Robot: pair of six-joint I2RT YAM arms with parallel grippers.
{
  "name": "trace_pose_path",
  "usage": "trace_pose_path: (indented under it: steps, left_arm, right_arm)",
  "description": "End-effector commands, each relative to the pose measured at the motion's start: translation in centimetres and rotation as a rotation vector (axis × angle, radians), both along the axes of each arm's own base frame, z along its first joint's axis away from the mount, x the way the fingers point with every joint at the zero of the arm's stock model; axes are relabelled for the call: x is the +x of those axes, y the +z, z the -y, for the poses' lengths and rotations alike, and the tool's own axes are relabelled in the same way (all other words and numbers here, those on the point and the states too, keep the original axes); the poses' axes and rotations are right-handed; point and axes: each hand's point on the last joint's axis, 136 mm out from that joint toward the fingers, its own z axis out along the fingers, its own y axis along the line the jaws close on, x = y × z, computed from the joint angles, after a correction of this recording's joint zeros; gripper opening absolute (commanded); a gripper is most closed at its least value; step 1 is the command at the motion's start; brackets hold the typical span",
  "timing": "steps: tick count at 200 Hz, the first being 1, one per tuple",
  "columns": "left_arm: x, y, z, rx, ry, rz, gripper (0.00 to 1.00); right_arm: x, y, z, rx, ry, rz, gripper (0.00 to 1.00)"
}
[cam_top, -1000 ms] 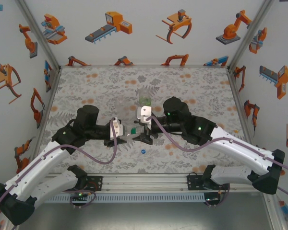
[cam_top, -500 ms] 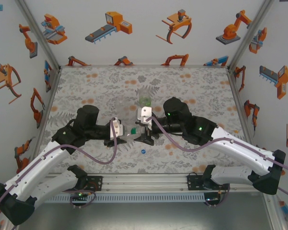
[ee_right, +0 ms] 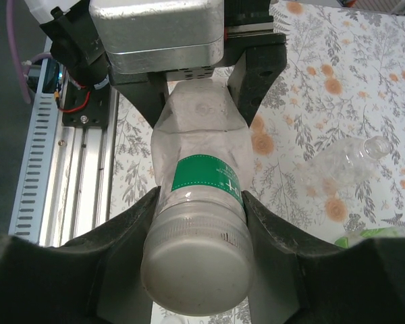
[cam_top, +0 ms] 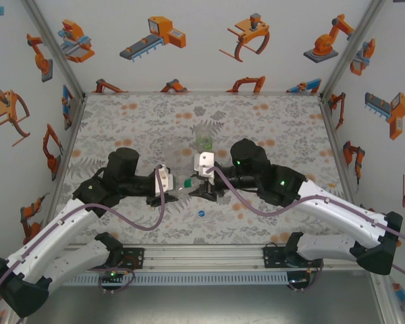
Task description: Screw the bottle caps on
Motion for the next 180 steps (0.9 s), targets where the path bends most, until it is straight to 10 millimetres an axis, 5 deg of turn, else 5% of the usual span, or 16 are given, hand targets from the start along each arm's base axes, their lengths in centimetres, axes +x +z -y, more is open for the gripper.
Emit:
trace_pose_path:
  steps: [1,18,29,105,180]
  left_arm:
    - [-0.3,1.4,0.1,-0.026,-0.026,0.036,0.52]
    - [-0.2,1.5,0.1,-0.027,-0.018,0.041,0.67]
    - [-0.1,1.6,0.1,-0.031,-0.011,0.045,1.00]
    - [2.2,1.7,-0.7,-0.019,0.130,0.110,0.97]
    - [5.0,2.2,-2.2,-0.009,0.313,0.188,0.97]
  right_arm:
    - [0.5,1.3,0.7,0.034,-0.045,0.033,0.22]
    - [0.8,1.0,0.8,0.017,-0.072,0.026,0.22]
    - [1.1,0.7,1.0,0.005,-0.089,0.018,0.22]
    - [5.1,-2.5,3.4,-0.149,-0.330,-0.060,0.22]
    - [12.3,-5.4,10.0,-0.264,-0.737,-0.310,0.20]
